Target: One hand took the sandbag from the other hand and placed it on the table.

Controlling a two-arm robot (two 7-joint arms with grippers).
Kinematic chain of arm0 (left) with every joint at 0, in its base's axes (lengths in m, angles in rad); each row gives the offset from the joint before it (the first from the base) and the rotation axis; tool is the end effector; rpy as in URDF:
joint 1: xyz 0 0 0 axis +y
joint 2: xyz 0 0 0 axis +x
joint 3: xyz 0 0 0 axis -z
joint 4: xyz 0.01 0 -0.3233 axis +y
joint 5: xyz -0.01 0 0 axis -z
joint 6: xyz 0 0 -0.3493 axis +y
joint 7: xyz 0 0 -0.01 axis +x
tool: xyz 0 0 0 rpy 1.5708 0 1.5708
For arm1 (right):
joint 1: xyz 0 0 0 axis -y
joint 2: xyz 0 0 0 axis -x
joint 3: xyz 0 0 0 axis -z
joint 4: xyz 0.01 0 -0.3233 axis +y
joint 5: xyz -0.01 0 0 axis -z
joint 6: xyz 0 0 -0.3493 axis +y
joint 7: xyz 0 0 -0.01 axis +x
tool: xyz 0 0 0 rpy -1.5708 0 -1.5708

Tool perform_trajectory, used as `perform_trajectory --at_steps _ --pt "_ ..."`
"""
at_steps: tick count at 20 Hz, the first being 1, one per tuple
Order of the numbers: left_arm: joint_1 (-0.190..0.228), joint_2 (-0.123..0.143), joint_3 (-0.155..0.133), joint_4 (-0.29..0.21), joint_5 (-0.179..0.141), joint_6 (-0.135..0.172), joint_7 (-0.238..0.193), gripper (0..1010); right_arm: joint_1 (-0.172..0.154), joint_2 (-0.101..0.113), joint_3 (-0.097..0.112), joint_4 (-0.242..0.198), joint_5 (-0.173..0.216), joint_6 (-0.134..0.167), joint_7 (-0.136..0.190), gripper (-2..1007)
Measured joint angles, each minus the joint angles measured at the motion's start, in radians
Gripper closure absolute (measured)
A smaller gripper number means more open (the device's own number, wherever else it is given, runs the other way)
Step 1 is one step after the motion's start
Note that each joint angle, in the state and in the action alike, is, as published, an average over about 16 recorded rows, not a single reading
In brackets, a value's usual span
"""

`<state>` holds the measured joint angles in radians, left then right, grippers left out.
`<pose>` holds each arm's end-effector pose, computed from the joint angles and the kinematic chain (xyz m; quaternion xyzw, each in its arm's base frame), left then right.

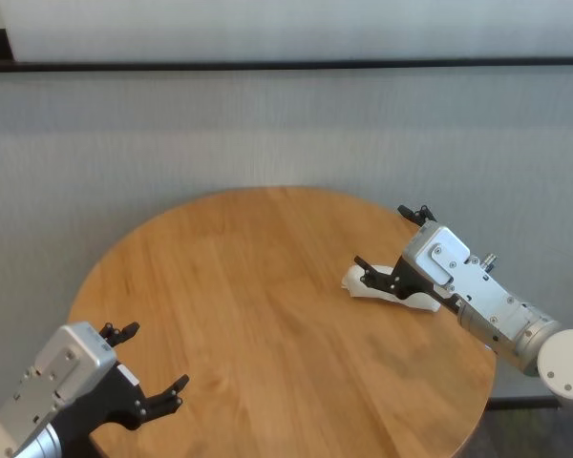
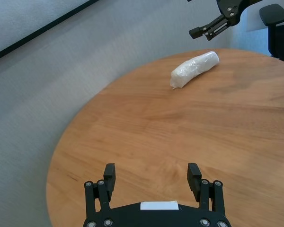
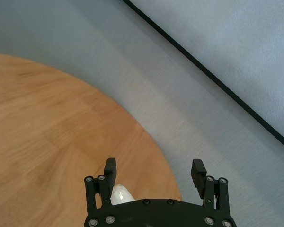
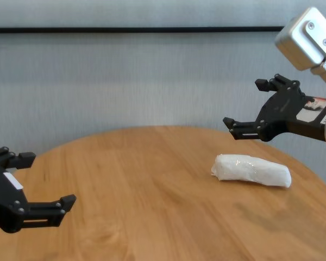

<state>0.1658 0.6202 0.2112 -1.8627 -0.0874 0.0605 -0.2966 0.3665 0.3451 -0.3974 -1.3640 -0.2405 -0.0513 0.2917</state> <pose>0.3063 0.0727 -0.2852 0.1950 -0.1334 0.4410 0.8659 0.4635 -0.0064 -0.2822 -0.2127 -0.2623 -0.4421 0.8310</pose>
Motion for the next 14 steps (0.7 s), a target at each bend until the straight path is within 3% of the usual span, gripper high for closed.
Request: perform_trajectory --at_steps 14 --pt "0.000 0.000 0.000 0.000 0.000 0.000 0.000 8 0.005 0.001 0.001 0.004 0.006 0.006 0.008 0"
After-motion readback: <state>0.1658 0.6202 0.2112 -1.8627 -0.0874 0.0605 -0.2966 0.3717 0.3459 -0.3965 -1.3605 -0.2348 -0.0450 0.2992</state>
